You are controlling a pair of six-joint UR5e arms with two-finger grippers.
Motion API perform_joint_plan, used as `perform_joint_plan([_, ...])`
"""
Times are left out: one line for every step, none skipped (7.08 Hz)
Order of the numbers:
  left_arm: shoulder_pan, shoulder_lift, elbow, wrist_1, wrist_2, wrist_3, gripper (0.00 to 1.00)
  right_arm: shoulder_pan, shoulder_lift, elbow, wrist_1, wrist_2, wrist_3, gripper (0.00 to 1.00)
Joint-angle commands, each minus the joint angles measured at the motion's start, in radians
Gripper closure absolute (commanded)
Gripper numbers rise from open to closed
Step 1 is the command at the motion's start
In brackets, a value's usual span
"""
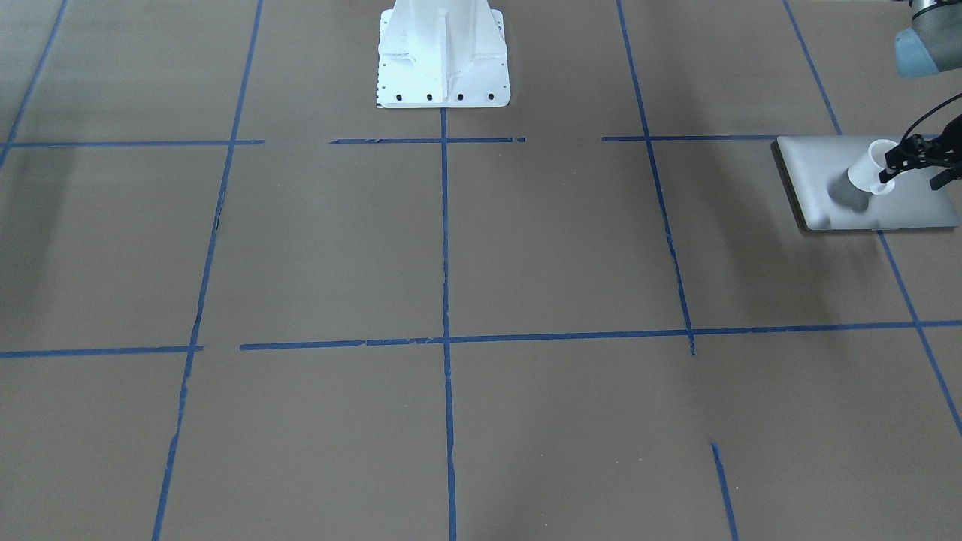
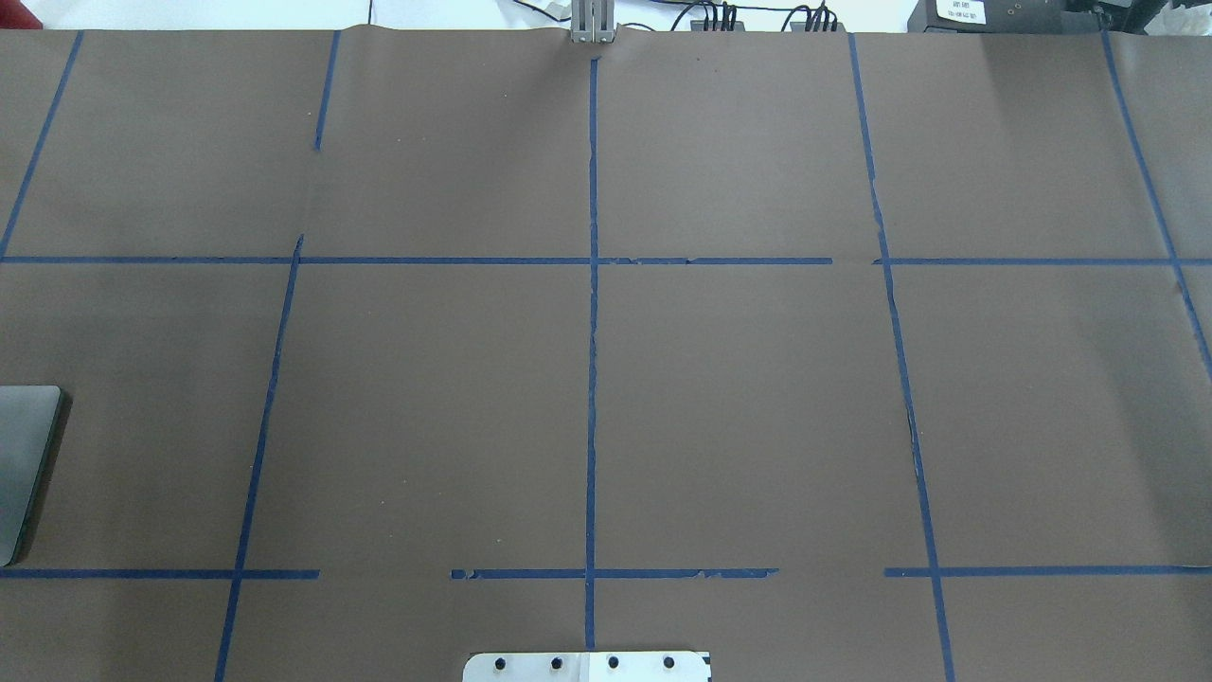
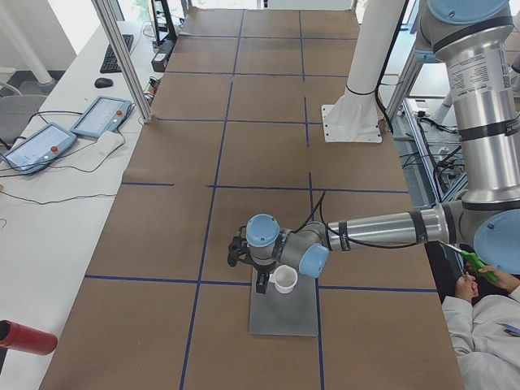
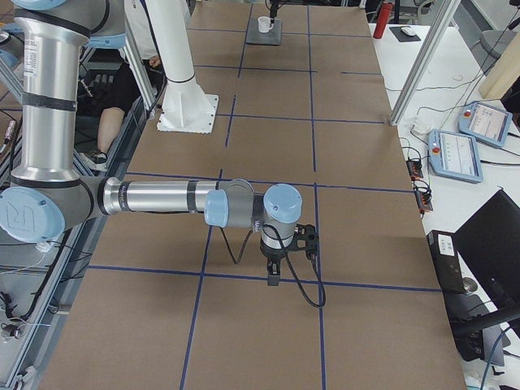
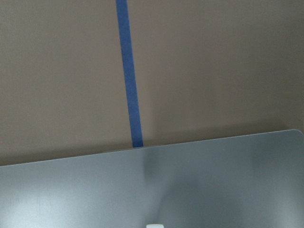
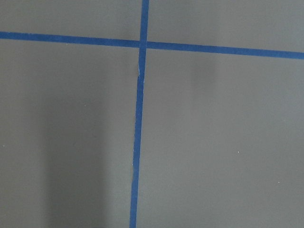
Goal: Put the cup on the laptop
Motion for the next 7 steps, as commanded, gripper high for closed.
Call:
perform_joint_plan([-0.232,-0.04,-0.139,0.407,0.005,0.327,0.0,0.0,0.0,0.0,0.0,0.001,0.0,0.0])
perform_joint_plan([-0.277,-0.059,-0.144,0.443,-0.001,0.34,0.0,0.0,0.0,0.0,0.0,0.001,0.0,0.0])
perform_joint_plan([-0.276,-0.062,-0.128,0.444,-0.01,0.333,0.0,0.0,0.0,0.0,0.0,0.001,0.0,0.0])
perform_joint_plan([-0.276,-0.062,-0.12,0.441,-0.01,0.284,0.0,0.0,0.0,0.0,0.0,-0.001,0.0,0.0])
perform_joint_plan([-0.276,-0.066,-0.121,0.439,-0.007,0.27,0.0,0.0,0.0,0.0,0.0,0.001,0.0,0.0])
perform_joint_plan([-0.276,-0.068,-0.127,0.439,-0.001,0.277,0.0,0.0,0.0,0.0,0.0,-0.001,0.0,0.0])
perform_joint_plan([-0.274,-0.069,-0.121,0.441,0.001,0.276,0.0,0.0,0.0,0.0,0.0,-0.001,0.0,0.0])
